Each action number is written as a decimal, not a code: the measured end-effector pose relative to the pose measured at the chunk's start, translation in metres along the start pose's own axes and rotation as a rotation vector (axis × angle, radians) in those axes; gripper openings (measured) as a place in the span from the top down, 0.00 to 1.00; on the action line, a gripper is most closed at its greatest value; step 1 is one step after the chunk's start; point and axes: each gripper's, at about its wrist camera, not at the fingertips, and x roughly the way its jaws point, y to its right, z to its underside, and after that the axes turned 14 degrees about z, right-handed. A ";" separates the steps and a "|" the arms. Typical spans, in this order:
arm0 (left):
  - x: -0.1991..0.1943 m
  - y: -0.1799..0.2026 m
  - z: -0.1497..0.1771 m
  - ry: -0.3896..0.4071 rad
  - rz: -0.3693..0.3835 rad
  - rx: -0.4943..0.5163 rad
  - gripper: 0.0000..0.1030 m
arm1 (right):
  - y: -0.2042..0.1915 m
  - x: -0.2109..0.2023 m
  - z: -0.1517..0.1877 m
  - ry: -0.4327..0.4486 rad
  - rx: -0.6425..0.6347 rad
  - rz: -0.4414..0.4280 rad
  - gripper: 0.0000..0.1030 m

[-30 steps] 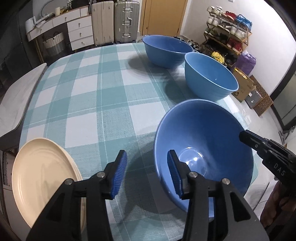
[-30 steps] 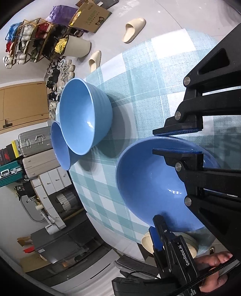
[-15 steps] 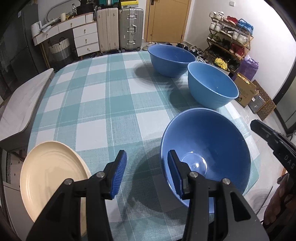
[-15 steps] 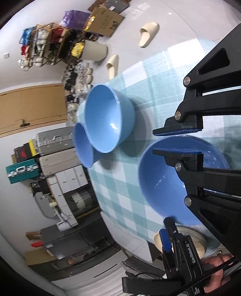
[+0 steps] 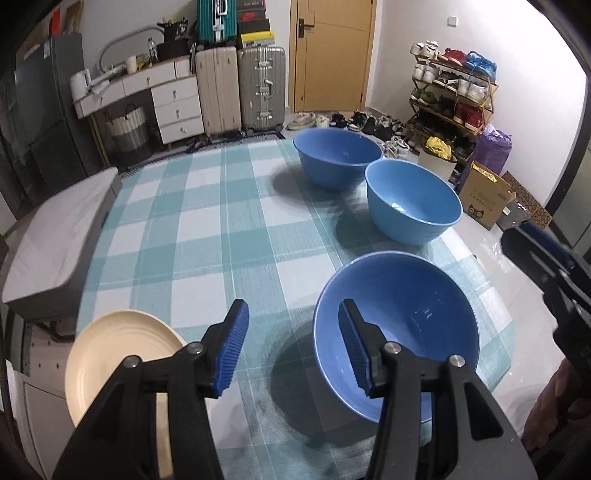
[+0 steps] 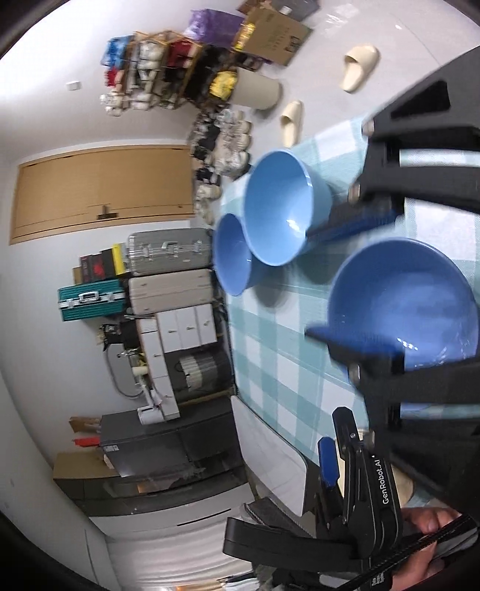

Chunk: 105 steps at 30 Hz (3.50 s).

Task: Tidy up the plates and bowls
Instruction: 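Lower the blue bowl onto the tablecloth and open both grippers, then raise both grippers away from the placed blue bowl, then move both grippers to the light blue bowl and close them on opposite rims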

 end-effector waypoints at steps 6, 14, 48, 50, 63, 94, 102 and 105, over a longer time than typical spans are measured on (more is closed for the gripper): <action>-0.008 0.008 -0.011 0.036 0.008 0.024 0.45 | -0.004 -0.019 -0.011 0.099 -0.042 0.015 0.25; -0.017 0.019 -0.024 0.117 -0.018 0.077 0.13 | 0.003 -0.027 -0.025 0.126 -0.034 0.006 0.14; 0.131 0.024 -0.146 -0.233 0.169 0.068 0.01 | 0.101 0.066 -0.096 0.003 0.136 -0.021 0.01; 0.137 0.029 -0.149 -0.230 0.164 0.078 0.01 | 0.109 0.066 -0.102 0.009 0.154 -0.028 0.01; 0.171 0.038 -0.165 -0.261 0.164 0.069 0.01 | 0.138 0.091 -0.139 -0.005 0.170 -0.041 0.01; 0.239 0.038 -0.148 -0.463 0.253 0.073 0.85 | 0.140 0.260 -0.057 -0.428 0.091 0.033 0.05; 0.228 0.035 -0.147 -0.460 0.247 0.095 0.85 | 0.130 0.262 -0.054 -0.446 0.075 0.002 0.12; 0.225 0.033 -0.146 -0.463 0.243 0.096 0.85 | 0.126 0.263 -0.052 -0.466 0.070 -0.018 0.22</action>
